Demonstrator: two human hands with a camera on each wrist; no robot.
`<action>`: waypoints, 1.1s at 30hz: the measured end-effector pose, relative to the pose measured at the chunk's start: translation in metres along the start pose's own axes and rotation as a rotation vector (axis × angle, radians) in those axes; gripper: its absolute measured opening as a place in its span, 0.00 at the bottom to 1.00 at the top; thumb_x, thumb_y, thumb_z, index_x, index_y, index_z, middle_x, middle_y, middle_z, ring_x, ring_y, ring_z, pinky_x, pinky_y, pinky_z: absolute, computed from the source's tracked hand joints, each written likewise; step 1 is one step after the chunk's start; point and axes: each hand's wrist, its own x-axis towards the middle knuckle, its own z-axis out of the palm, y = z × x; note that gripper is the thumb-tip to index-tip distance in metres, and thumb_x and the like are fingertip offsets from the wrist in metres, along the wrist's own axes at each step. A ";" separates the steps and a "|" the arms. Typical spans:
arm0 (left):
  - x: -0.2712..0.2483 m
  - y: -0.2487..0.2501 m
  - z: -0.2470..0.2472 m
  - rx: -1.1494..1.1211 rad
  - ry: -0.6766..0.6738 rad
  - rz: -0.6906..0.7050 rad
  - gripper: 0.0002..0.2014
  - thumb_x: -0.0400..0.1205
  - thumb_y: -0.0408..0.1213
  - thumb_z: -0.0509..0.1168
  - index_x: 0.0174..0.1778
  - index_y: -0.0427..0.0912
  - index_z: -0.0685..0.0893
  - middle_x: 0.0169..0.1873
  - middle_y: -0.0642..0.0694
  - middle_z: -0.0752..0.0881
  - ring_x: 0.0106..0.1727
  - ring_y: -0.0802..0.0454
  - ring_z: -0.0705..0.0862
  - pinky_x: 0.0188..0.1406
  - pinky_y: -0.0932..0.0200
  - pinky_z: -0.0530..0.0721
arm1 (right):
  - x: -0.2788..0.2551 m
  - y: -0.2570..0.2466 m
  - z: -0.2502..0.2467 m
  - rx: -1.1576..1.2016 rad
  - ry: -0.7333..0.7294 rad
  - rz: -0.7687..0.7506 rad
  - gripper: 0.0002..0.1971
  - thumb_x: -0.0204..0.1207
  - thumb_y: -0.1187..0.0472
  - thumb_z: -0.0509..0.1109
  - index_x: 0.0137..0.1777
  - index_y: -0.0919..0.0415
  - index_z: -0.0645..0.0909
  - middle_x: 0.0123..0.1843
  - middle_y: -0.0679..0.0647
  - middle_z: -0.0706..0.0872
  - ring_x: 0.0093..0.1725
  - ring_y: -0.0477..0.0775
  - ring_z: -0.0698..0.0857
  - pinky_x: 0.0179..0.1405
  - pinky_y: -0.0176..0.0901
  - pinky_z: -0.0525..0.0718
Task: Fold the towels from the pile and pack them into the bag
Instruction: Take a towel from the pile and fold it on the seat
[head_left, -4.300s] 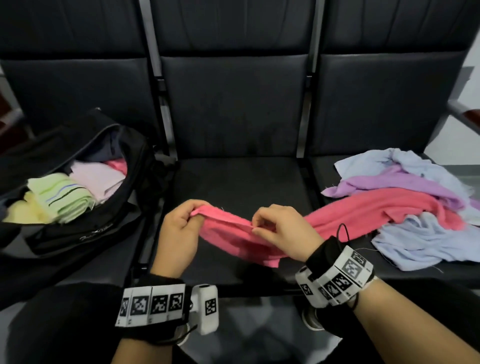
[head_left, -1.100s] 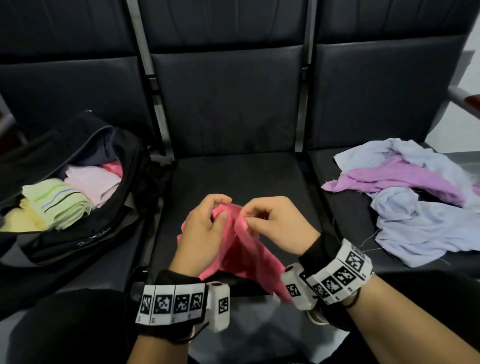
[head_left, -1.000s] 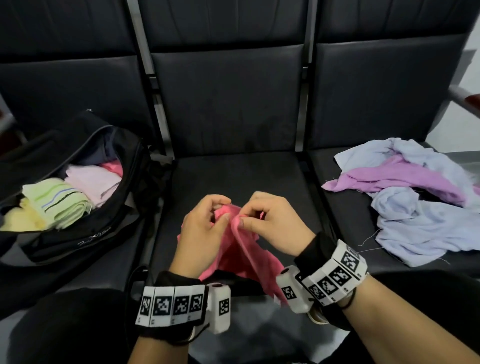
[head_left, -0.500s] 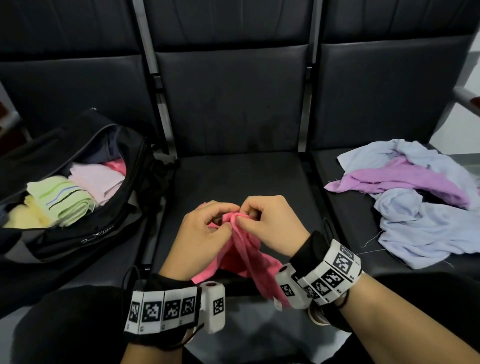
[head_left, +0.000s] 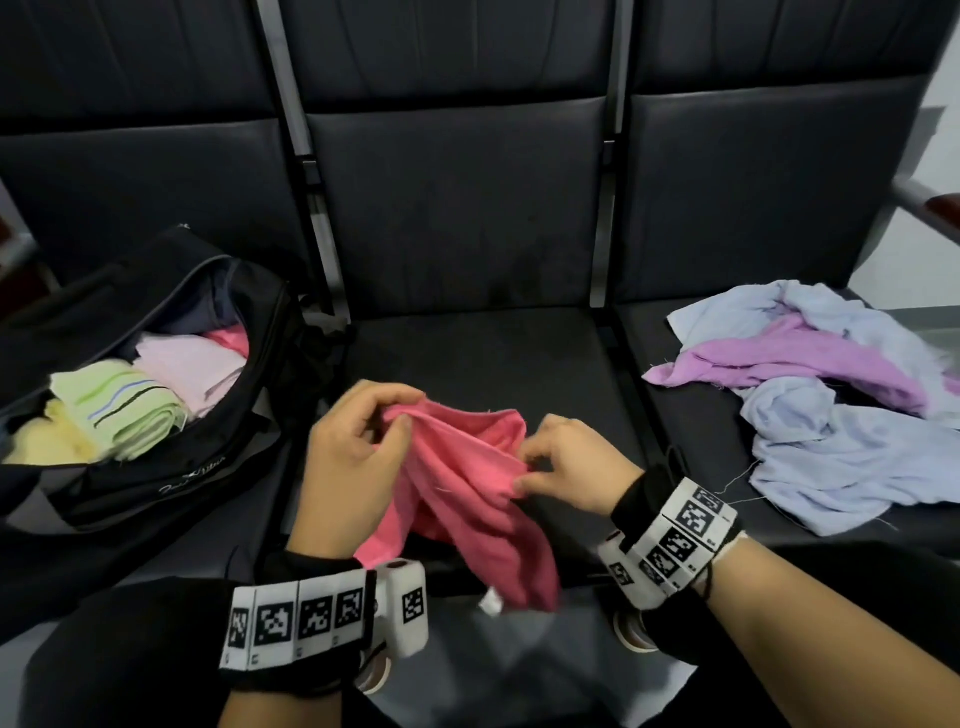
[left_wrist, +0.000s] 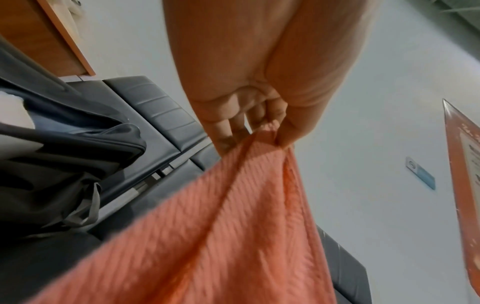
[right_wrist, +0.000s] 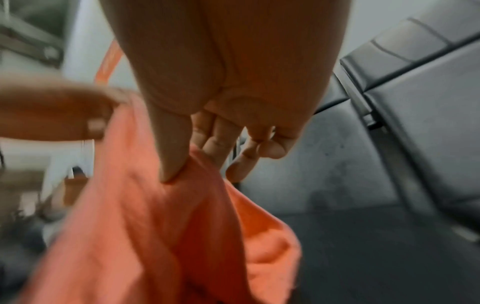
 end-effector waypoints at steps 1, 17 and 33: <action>0.002 0.000 -0.003 0.010 0.043 0.015 0.16 0.78 0.18 0.66 0.50 0.44 0.88 0.47 0.53 0.87 0.50 0.58 0.86 0.52 0.69 0.80 | -0.002 0.010 0.003 -0.090 -0.029 0.010 0.12 0.71 0.47 0.78 0.38 0.55 0.86 0.36 0.47 0.86 0.50 0.50 0.79 0.54 0.49 0.78; 0.026 -0.021 -0.068 0.062 0.491 -0.011 0.18 0.79 0.30 0.61 0.49 0.61 0.87 0.50 0.54 0.89 0.56 0.51 0.87 0.63 0.46 0.84 | -0.017 0.051 -0.023 -0.121 0.245 -0.022 0.06 0.70 0.57 0.80 0.42 0.57 0.88 0.43 0.49 0.89 0.52 0.54 0.84 0.55 0.55 0.82; 0.068 -0.012 -0.108 0.175 0.617 -0.001 0.15 0.78 0.37 0.61 0.49 0.63 0.87 0.52 0.49 0.89 0.55 0.50 0.88 0.60 0.40 0.86 | -0.004 0.000 -0.124 0.187 0.736 -0.064 0.06 0.72 0.68 0.79 0.40 0.58 0.86 0.43 0.50 0.86 0.44 0.48 0.85 0.45 0.33 0.80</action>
